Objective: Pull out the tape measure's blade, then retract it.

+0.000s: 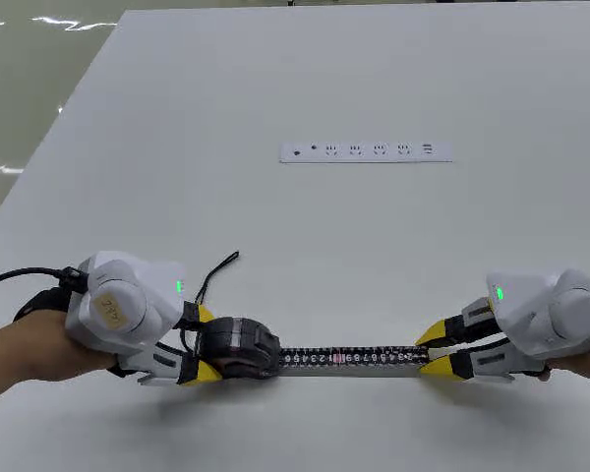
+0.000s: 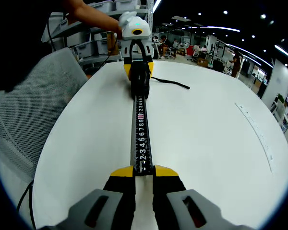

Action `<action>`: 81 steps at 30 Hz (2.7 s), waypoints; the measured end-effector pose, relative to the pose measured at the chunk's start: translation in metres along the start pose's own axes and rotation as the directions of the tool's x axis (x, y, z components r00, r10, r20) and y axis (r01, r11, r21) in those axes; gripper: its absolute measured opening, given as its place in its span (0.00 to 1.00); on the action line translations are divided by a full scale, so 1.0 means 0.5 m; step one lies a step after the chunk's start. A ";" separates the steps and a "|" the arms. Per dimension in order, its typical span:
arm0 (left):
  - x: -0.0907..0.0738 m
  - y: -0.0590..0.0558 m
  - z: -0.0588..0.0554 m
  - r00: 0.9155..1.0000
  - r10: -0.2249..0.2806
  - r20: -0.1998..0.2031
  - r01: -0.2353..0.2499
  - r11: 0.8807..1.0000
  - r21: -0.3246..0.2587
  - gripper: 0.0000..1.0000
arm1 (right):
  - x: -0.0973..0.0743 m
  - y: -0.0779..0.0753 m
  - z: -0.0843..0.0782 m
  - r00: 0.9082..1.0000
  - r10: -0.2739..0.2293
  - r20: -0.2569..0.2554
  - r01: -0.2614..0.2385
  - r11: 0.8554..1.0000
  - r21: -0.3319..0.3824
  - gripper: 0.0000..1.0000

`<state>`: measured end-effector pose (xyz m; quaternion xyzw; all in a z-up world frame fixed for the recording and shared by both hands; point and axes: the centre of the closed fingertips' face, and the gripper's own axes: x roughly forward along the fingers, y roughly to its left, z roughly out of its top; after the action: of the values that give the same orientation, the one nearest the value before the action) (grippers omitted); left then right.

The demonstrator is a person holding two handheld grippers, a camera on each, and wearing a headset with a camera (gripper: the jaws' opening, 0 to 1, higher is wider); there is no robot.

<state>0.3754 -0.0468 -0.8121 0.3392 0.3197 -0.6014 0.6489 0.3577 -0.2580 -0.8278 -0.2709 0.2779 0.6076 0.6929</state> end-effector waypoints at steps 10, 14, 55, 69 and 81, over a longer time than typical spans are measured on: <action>-0.003 0.000 -0.001 1.000 -0.001 0.000 0.001 1.000 0.002 0.25 | -0.011 -0.001 -0.009 1.000 -0.002 -0.010 0.002 1.000 0.001 0.11; -0.004 0.000 -0.001 1.000 -0.002 -0.001 0.002 1.000 0.002 0.25 | -0.014 0.000 -0.011 1.000 -0.001 -0.013 0.001 1.000 0.001 0.11; -0.007 0.002 -0.002 1.000 -0.006 -0.003 0.006 1.000 0.005 0.26 | -0.063 0.004 -0.049 0.999 -0.005 -0.051 0.006 1.000 0.012 0.12; -0.004 0.001 -0.001 1.000 -0.007 -0.009 0.007 1.000 0.007 0.26 | -0.086 0.005 -0.077 0.998 -0.008 -0.068 0.010 1.000 0.020 0.11; 0.005 -0.001 0.003 1.000 -0.009 -0.014 0.009 1.000 0.002 0.26 | -0.079 0.001 -0.092 0.994 -0.014 -0.105 0.014 1.000 -0.001 0.13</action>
<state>0.3751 -0.0495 -0.8132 0.3425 0.3250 -0.6023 0.6437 0.3504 -0.3181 -0.8317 -0.3044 0.3119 0.5878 0.6815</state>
